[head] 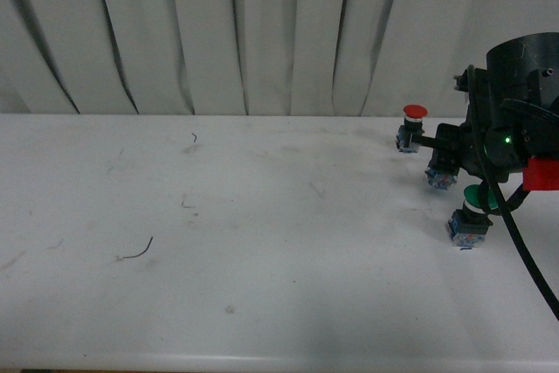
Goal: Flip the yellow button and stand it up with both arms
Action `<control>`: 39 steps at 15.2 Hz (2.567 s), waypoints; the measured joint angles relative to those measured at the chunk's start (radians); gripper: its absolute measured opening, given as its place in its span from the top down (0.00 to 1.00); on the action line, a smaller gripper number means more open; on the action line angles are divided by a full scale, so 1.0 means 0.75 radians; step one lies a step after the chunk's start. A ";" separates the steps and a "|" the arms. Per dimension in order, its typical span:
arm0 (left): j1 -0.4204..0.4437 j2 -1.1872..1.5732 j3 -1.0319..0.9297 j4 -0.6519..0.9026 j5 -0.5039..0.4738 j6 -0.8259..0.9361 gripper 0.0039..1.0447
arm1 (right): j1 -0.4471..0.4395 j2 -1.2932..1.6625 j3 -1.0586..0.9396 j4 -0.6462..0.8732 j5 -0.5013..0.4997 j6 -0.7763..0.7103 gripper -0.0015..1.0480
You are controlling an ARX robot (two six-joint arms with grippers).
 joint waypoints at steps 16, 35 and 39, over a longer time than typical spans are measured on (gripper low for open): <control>0.000 0.000 0.000 0.000 0.000 0.000 0.06 | -0.026 0.011 0.031 0.002 -0.039 -0.050 0.06; 0.000 0.000 0.000 0.000 0.000 0.000 0.06 | -0.259 -2.099 -1.584 0.306 -0.262 -0.328 0.96; 0.000 0.000 0.000 0.000 0.001 0.000 0.06 | -0.136 -2.230 -1.689 0.299 -0.149 -0.334 0.98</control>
